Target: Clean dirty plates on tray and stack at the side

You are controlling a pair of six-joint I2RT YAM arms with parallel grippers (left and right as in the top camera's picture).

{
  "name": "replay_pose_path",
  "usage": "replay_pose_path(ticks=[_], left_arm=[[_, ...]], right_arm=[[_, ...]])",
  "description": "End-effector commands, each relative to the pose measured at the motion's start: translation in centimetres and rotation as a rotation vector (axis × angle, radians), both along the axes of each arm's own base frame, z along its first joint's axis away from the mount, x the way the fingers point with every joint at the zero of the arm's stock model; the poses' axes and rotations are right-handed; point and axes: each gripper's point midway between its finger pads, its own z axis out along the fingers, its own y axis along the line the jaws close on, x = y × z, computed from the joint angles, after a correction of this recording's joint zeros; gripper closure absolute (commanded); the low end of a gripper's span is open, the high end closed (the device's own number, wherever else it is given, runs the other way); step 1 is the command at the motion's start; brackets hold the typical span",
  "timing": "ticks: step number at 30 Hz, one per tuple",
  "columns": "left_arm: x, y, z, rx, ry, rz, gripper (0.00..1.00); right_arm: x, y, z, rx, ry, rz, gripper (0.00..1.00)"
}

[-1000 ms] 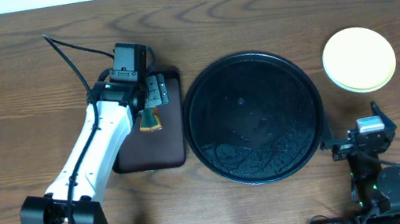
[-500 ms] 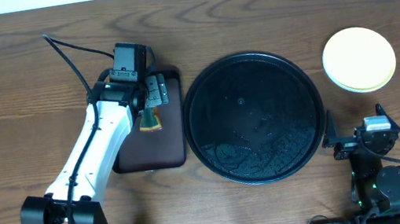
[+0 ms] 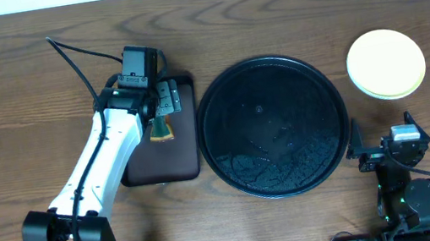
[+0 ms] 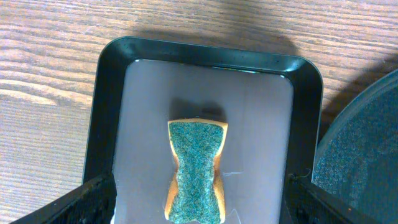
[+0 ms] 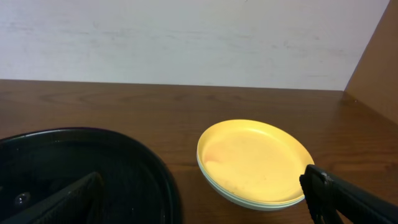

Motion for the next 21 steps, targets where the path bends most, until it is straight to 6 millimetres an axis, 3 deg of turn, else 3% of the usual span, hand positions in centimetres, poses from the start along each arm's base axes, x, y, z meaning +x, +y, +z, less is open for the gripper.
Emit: replay_pose_path(ticks=[1, 5, 9, 15, 21], left_arm=[[0.5, 0.2, 0.6, 0.007, -0.018, 0.010, 0.13], [0.2, 0.3, 0.6, 0.010, -0.011, 0.010, 0.13], [-1.0, 0.6, 3.5, -0.001, -0.054, 0.010, 0.13], [-2.9, 2.5, 13.1, -0.016, -0.327, 0.046, 0.13], [-7.8, 5.7, 21.5, -0.062, -0.597, 0.121, 0.13]], right_arm=[[-0.1, -0.4, 0.0, 0.015, -0.005, -0.024, 0.01], [-0.1, -0.4, 0.0, 0.015, -0.005, -0.024, 0.01], [-0.1, -0.4, 0.0, 0.015, -0.005, -0.024, 0.01], [-0.1, -0.4, 0.0, 0.015, -0.005, -0.024, 0.01], [-0.1, -0.4, 0.0, 0.015, -0.005, -0.024, 0.01]])
